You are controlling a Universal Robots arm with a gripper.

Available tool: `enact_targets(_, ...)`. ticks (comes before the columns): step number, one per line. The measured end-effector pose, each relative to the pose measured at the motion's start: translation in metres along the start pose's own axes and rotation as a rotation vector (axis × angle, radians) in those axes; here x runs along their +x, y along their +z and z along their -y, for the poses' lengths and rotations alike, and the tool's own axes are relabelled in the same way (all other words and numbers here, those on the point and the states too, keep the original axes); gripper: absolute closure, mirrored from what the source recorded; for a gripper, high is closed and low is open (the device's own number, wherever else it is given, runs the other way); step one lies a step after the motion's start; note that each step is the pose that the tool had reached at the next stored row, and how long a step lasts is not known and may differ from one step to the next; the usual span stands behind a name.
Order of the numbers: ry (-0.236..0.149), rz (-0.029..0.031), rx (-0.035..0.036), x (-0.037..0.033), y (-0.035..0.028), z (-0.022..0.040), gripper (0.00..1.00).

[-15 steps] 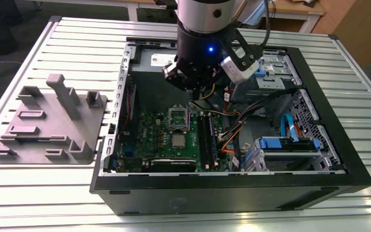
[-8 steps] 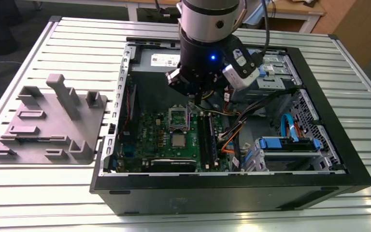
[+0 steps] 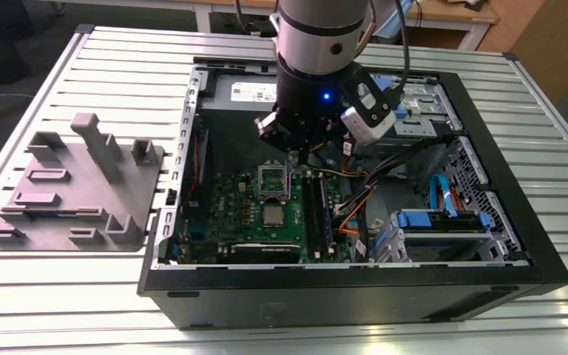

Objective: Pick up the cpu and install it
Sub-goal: 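Close the cpu cover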

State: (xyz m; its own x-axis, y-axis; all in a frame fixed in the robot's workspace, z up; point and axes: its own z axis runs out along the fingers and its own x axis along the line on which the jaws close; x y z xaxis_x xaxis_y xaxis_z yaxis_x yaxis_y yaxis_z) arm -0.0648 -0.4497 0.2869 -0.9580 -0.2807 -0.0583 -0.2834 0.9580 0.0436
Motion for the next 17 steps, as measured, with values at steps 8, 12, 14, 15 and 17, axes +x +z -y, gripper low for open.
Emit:
enact_targets(8,-0.012,-0.0011,-0.0006,-0.0012,0.0075,0.0008,0.89)
enact_targets(12,-0.012,-0.0008,-0.0011,-0.0013,0.0083,0.0007,0.89)
enact_targets(14,-0.013,-0.001,-0.0008,-0.0019,0.0094,0.0004,0.89)
enact_targets(15,-0.013,-0.001,-0.0009,-0.0024,0.0101,0.0003,0.89)
enact_targets(17,-0.013,-0.0009,-0.001,-0.0031,0.0116,0.0002,0.89)
